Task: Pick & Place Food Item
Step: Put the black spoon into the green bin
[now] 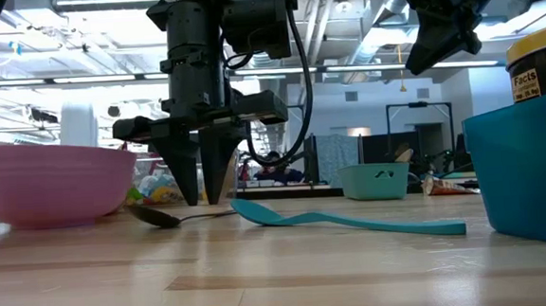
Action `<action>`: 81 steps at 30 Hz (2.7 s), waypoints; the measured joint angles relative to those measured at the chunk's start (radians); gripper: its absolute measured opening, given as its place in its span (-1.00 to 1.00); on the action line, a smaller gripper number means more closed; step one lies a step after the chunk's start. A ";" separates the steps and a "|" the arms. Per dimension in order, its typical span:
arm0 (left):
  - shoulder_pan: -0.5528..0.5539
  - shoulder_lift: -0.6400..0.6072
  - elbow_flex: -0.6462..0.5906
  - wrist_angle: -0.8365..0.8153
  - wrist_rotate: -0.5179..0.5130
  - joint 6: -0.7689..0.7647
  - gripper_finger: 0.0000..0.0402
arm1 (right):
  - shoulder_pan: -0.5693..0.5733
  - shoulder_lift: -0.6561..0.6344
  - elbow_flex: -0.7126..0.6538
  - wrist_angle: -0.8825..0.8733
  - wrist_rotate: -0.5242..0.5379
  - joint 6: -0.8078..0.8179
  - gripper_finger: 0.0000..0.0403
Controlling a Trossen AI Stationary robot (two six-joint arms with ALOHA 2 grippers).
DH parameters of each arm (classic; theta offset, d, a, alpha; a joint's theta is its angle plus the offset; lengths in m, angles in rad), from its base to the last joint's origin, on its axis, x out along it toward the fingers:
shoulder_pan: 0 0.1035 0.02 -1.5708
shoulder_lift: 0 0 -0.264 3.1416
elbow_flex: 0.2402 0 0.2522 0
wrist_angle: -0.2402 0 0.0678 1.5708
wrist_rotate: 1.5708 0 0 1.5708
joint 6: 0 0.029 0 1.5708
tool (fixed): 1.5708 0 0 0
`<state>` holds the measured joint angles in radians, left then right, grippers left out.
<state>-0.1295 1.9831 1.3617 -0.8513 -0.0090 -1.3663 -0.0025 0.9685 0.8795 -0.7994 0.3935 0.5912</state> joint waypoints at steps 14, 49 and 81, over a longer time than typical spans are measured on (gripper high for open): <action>-0.003 0.039 0.000 0.004 0.010 0.001 -0.52 | -0.001 0.000 0.000 0.000 0.000 0.000 -0.55; -0.003 0.039 0.000 0.003 0.010 0.000 -0.63 | 0.000 0.000 0.000 0.000 0.000 0.000 -0.55; -0.022 0.052 0.001 0.019 -0.018 0.000 -0.96 | 0.000 0.000 0.000 0.003 0.001 0.000 -0.55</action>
<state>-0.1516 2.0354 1.3622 -0.8326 -0.0273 -1.3659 -0.0025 0.9688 0.8795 -0.7967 0.3943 0.5915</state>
